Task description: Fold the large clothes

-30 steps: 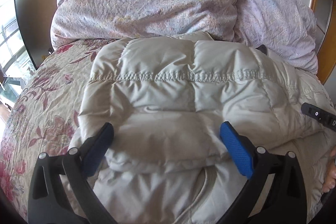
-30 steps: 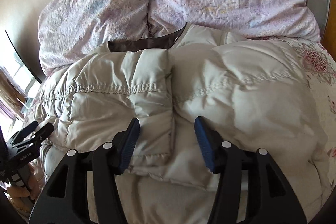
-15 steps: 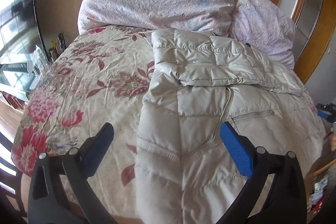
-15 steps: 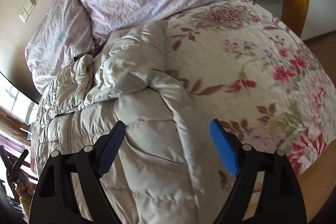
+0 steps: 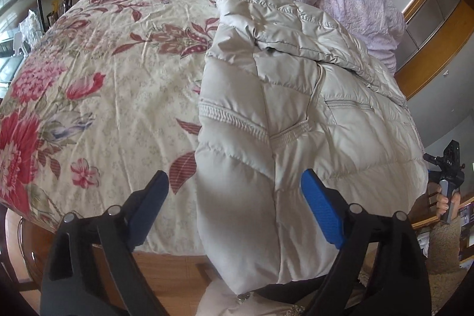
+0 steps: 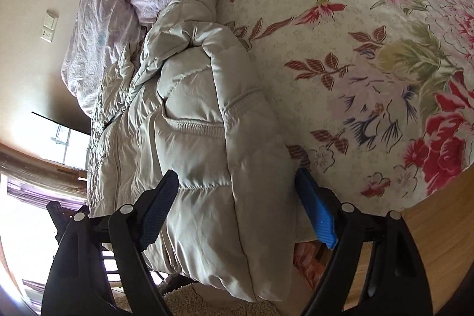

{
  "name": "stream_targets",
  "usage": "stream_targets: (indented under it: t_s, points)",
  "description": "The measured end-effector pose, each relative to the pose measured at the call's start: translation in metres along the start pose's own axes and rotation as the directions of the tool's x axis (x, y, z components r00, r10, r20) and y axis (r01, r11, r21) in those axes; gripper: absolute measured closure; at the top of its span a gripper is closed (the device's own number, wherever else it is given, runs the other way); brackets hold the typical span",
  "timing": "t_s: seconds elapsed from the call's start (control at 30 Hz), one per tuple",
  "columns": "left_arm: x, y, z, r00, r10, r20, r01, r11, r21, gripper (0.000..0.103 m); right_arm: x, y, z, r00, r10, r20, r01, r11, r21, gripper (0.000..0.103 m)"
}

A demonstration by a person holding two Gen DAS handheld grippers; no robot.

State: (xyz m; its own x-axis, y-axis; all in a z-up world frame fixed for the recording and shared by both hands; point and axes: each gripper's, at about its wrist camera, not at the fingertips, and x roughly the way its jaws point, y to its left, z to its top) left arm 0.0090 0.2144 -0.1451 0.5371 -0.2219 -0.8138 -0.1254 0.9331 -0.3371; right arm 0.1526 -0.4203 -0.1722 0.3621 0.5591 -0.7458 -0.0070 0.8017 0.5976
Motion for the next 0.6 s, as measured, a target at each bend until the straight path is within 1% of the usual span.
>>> stream_targets:
  t_s: [0.13,0.23,0.33,0.47,0.6]
  points:
    - [0.005,0.004,-0.007,0.998,-0.053,-0.026,0.052,0.998,-0.035,0.018,0.0,0.0,-0.006,0.999,0.035,-0.016,-0.035,0.999,-0.015,0.022]
    - [0.003,0.001,-0.011,0.997,-0.068,-0.026,0.068,0.997,-0.031,0.018,-0.001,0.0,-0.011,0.998,0.051,-0.036,-0.053,0.998,-0.033,0.026]
    - [0.003,-0.001,-0.013,0.994,-0.103,-0.035,0.102,0.994,-0.041,0.019,-0.002,-0.003,-0.016,0.996,0.08,-0.051,-0.081,0.996,-0.038,0.029]
    - [0.004,-0.006,-0.018,0.992,-0.124,-0.034,0.122,0.991,-0.05,0.02,-0.004,-0.009,-0.025,0.987,0.138,-0.077,-0.14,0.99,-0.022,0.034]
    - [0.002,-0.005,-0.026,0.986,-0.167,-0.03,0.164,0.983,-0.087,0.027,-0.004,-0.012,-0.036,0.974,0.202,-0.105,-0.203,0.979,0.003,0.036]
